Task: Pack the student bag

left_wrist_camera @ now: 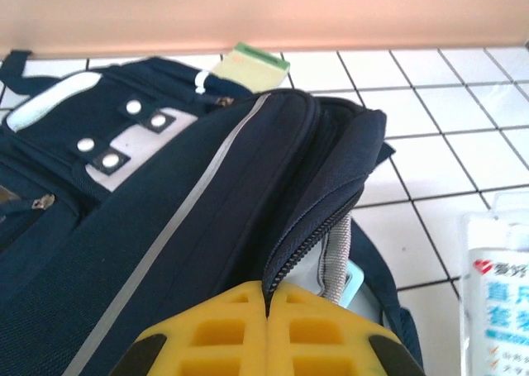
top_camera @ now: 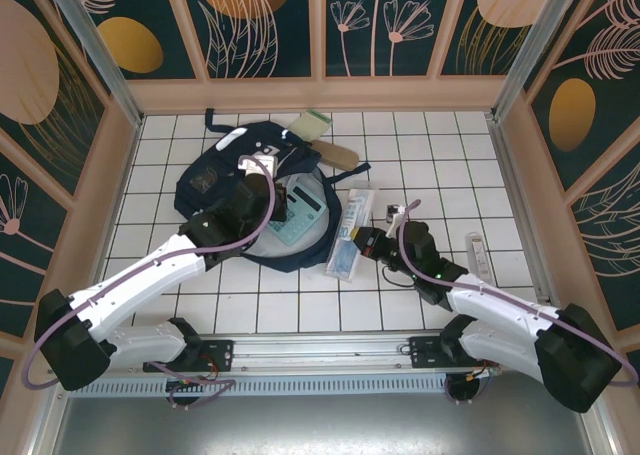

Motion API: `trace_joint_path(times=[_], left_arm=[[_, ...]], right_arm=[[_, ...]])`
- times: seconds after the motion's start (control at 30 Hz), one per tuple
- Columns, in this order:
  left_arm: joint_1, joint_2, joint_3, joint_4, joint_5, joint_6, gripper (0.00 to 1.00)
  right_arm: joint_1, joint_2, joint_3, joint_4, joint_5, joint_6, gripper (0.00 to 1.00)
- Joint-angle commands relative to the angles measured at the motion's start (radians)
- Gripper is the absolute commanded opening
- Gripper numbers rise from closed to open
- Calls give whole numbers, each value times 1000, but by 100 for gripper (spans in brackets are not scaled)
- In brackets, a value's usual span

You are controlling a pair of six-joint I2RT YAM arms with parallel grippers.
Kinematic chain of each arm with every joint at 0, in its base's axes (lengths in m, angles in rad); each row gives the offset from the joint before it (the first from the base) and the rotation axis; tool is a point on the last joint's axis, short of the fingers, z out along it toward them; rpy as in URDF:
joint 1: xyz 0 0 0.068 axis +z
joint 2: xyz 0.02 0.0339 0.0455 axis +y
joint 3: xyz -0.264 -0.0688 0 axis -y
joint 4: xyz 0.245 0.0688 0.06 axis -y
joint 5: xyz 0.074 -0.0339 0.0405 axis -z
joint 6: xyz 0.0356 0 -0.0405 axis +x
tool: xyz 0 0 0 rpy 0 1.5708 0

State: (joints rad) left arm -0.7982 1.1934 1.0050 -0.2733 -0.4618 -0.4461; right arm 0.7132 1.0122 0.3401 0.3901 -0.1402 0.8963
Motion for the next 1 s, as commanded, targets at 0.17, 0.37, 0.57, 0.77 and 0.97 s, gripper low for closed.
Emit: trace_joint_path(times=[0.17,0.37,0.57,0.77,0.97], left_arm=[[3,-6,137,30,-64,46,0],[3,28,182,32,-56,60,0],[4,42,193,42,-42,61,0],[3,48,190,49,-13,59,0],[3,46,181,49,6,56,0]], right_arm=[[32,282,138,416,-128,70,0],[83,543,312,549,-100,189,0],[119,792,461,656,-2,353,0],[135,991,620,741,64,457,0],[161,1118,813,661,111,435,0]])
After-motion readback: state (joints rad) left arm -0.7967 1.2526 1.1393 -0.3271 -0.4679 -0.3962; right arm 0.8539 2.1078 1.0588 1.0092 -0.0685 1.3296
